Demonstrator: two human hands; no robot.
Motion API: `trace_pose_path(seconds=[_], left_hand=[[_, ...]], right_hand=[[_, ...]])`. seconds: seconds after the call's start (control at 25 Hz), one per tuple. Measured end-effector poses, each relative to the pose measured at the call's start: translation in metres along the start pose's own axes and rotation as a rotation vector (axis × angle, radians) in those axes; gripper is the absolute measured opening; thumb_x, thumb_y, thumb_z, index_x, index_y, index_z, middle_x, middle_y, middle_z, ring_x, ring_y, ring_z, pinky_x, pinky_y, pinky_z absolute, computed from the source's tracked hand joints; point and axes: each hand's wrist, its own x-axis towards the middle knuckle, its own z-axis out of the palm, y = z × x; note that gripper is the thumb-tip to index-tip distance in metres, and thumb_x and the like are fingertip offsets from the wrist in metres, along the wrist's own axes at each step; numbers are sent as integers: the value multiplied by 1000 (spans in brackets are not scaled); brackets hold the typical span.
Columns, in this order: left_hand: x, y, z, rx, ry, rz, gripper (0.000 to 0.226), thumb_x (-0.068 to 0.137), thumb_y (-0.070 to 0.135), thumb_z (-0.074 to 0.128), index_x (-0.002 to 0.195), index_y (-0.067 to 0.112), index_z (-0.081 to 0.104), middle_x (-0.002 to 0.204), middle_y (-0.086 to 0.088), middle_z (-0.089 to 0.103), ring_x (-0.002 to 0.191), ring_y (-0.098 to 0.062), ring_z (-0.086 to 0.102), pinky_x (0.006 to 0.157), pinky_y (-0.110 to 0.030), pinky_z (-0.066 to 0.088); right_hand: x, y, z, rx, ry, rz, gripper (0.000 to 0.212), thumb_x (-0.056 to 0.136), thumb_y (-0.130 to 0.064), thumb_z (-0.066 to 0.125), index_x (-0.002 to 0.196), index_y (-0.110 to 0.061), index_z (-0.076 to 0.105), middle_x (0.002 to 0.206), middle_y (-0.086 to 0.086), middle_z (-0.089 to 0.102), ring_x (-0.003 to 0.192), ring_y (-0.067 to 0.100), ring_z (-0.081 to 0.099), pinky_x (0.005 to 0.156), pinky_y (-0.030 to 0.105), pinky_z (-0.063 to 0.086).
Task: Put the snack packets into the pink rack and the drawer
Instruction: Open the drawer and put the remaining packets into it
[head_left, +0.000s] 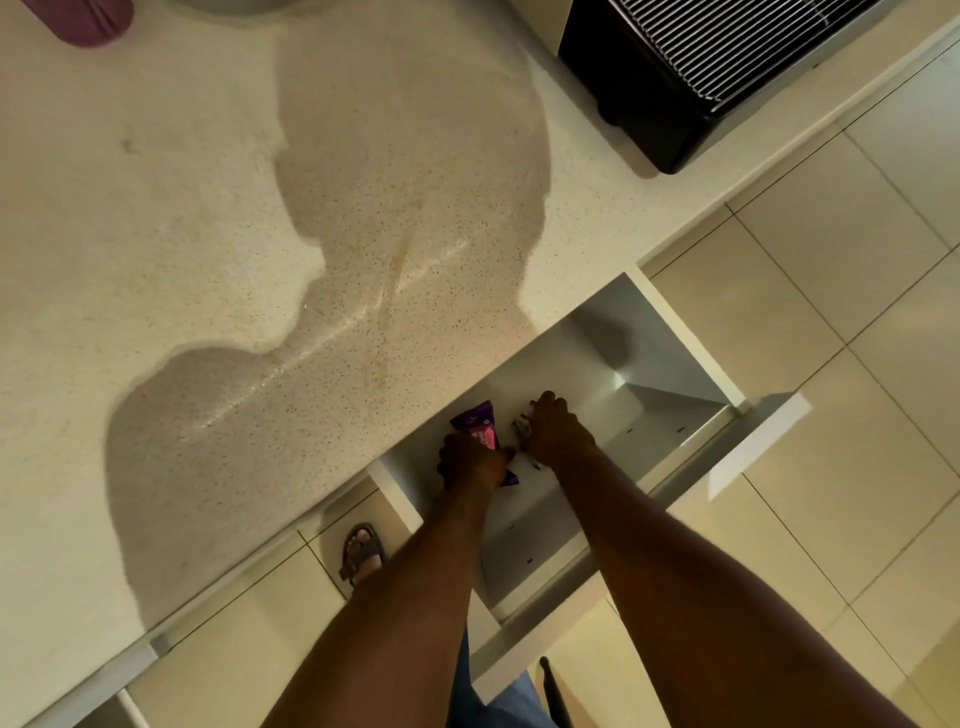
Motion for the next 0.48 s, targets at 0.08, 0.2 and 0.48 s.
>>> trace_pose_path(seconds=[0.08,0.2,0.48], left_hand=[[4,0,1,22,40,-25,102,75,52,83,148,4,30,141,-19,49,127,-36,51,103,-48,50],[10,0,4,25,73,-38,98,76,53,81,147,5,32,140,-19,49,127,-36,50,105,-50,48],[7,12,2,20,37,-75,106,75,55,81,150,4,26,145,-20,43,130,-36,48,106,-50,47]], right_hand=[[7,-3,-4,-14,-7,2,79,89,-29,73,149,-6,26,140,17,44,125,37,51,98,50,51],[12,-3,-4,-74,4,-18,85,85,-36,76,149,-8,28,140,17,45,125,36,51,96,50,52],[9,-2,-9,-107,23,-53,73,88,-38,73,143,-5,37,133,16,46,119,34,54,86,44,53]])
